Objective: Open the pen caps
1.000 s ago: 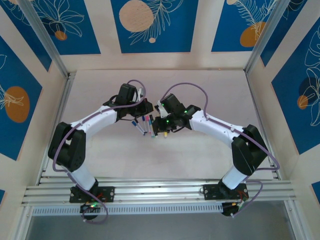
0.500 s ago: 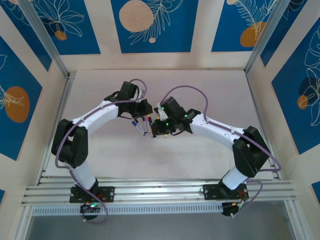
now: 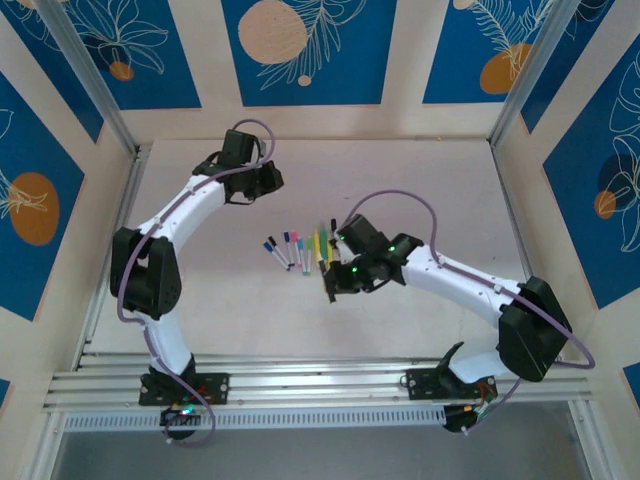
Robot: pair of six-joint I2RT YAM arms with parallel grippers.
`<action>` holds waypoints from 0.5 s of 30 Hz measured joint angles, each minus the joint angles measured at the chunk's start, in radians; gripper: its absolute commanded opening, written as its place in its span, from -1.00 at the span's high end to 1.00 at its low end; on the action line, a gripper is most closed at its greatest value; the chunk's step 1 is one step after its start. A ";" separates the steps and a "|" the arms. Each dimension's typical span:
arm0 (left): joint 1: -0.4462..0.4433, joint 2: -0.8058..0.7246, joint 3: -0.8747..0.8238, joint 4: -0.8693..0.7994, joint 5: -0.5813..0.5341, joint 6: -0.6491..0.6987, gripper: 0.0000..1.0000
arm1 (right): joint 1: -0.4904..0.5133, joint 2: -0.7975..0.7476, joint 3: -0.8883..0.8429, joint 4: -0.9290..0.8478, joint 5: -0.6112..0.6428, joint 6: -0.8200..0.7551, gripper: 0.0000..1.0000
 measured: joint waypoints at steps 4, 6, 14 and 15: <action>0.078 0.010 0.038 -0.090 -0.049 0.074 1.00 | -0.139 -0.006 -0.042 -0.004 0.119 -0.007 1.00; 0.131 0.013 0.043 -0.126 -0.081 0.109 1.00 | -0.215 -0.004 -0.053 -0.009 0.182 -0.028 1.00; 0.247 0.050 0.056 -0.254 -0.240 0.233 1.00 | -0.445 0.108 0.005 0.011 0.318 -0.128 1.00; 0.256 0.056 0.056 -0.264 -0.253 0.243 1.00 | -0.473 0.135 0.027 0.017 0.328 -0.140 1.00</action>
